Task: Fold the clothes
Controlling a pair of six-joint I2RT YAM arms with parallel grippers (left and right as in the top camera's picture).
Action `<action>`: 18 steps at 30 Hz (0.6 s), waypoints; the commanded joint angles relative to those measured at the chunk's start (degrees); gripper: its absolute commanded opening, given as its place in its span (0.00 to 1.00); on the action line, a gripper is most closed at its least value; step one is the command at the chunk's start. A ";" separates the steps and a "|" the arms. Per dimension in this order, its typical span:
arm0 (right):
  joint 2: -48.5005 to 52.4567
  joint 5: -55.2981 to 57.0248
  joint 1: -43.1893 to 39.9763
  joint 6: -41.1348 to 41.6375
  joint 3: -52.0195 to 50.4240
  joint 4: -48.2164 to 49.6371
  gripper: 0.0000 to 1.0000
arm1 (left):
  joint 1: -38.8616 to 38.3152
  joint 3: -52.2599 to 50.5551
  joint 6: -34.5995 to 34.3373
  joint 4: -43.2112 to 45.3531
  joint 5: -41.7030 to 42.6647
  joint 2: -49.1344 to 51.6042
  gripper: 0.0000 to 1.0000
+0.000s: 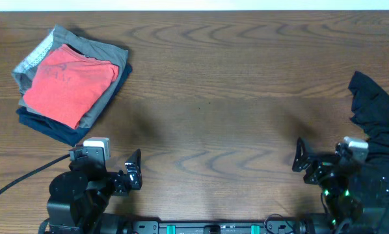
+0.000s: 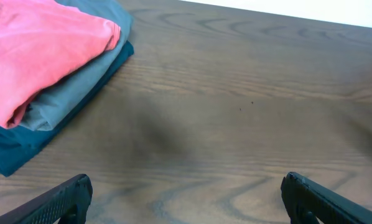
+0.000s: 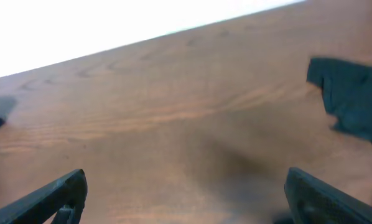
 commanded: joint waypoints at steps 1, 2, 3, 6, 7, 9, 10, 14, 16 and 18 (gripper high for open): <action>-7.02 -2.56 0.52 -3.04 -6.16 3.89 0.99 | -0.02 -0.07 -0.04 0.07 -0.68 -0.31 0.98; -8.94 -2.89 0.52 -3.21 -7.85 5.55 0.99 | -0.02 -0.07 -0.04 0.07 -0.68 -0.31 0.98; -10.40 -2.91 0.46 -3.30 -9.75 7.85 0.99 | -0.02 -0.07 -0.04 0.07 -0.68 -0.31 0.98; -9.66 -4.37 0.31 -5.16 -13.97 16.33 0.99 | -0.02 -0.07 -0.04 0.07 -0.66 -0.31 0.98; -9.77 -4.68 0.33 -5.75 -15.08 18.67 0.99 | -0.02 -0.07 -0.04 0.07 -0.68 -0.31 0.98; -10.03 -4.90 0.31 -7.76 -18.10 24.11 0.99 | -0.02 -0.07 -0.04 0.07 -0.68 -0.31 0.98; -10.03 -5.31 0.31 -8.92 -19.74 27.02 0.99 | -0.02 -0.07 -0.04 0.07 -0.68 -0.31 0.98; -10.03 -5.53 0.31 -11.02 -27.21 39.54 0.99 | -0.02 -0.07 -0.04 0.07 -0.66 -0.31 0.98; -10.05 -5.53 0.28 -11.96 -28.06 39.65 0.99 | -0.02 -0.07 -0.04 0.07 -0.68 -0.31 0.98; -10.05 -5.46 0.26 -13.79 -28.09 39.52 0.99 | -0.02 -0.07 -0.04 0.07 -0.66 -0.31 0.98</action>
